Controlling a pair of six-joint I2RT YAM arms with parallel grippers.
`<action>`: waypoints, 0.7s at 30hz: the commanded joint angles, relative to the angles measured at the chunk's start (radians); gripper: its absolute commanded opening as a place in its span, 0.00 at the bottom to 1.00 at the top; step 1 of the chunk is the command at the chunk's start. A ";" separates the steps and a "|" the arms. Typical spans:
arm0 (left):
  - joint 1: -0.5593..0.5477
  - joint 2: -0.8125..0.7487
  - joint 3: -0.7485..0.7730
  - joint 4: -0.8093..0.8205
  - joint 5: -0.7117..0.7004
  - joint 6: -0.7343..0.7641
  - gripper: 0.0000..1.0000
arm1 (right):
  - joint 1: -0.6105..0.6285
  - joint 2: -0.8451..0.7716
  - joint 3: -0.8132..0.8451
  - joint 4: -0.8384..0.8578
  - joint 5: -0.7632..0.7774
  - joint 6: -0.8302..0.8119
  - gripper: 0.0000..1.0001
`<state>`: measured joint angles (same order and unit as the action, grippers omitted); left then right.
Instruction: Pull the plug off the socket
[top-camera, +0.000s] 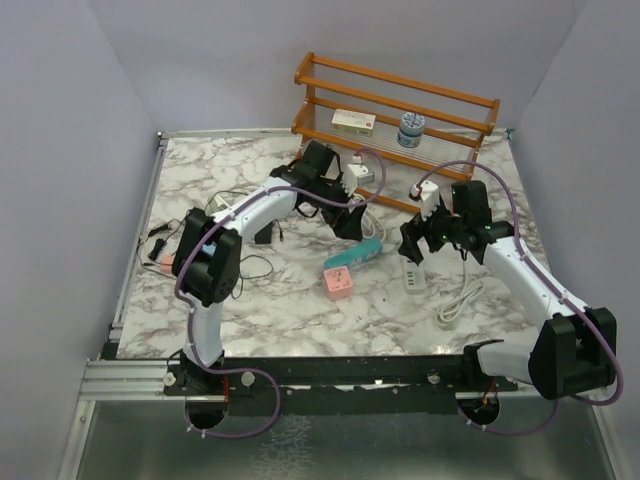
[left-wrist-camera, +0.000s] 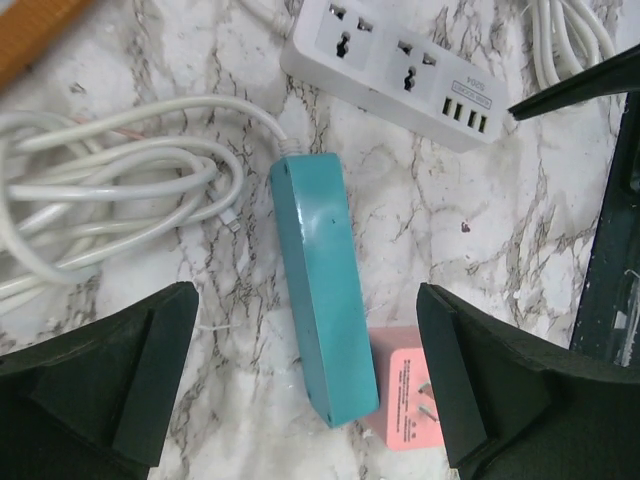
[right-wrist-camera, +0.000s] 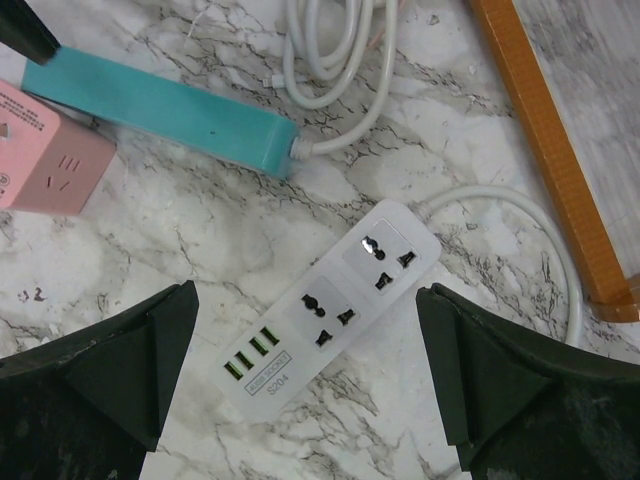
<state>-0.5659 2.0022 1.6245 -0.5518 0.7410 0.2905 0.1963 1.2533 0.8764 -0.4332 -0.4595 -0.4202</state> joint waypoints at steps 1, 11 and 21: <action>0.022 -0.121 -0.064 -0.044 -0.072 0.094 0.99 | -0.005 -0.022 -0.019 0.014 -0.066 -0.058 1.00; 0.237 -0.364 -0.284 -0.027 0.076 0.042 0.99 | 0.042 0.142 0.138 -0.196 -0.247 -0.444 0.98; 0.324 -0.591 -0.417 -0.002 -0.003 0.088 0.99 | 0.265 0.376 0.295 -0.223 -0.094 -0.540 0.97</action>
<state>-0.2523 1.4616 1.2339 -0.5678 0.7479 0.3496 0.3809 1.5490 1.1282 -0.6155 -0.6285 -0.8970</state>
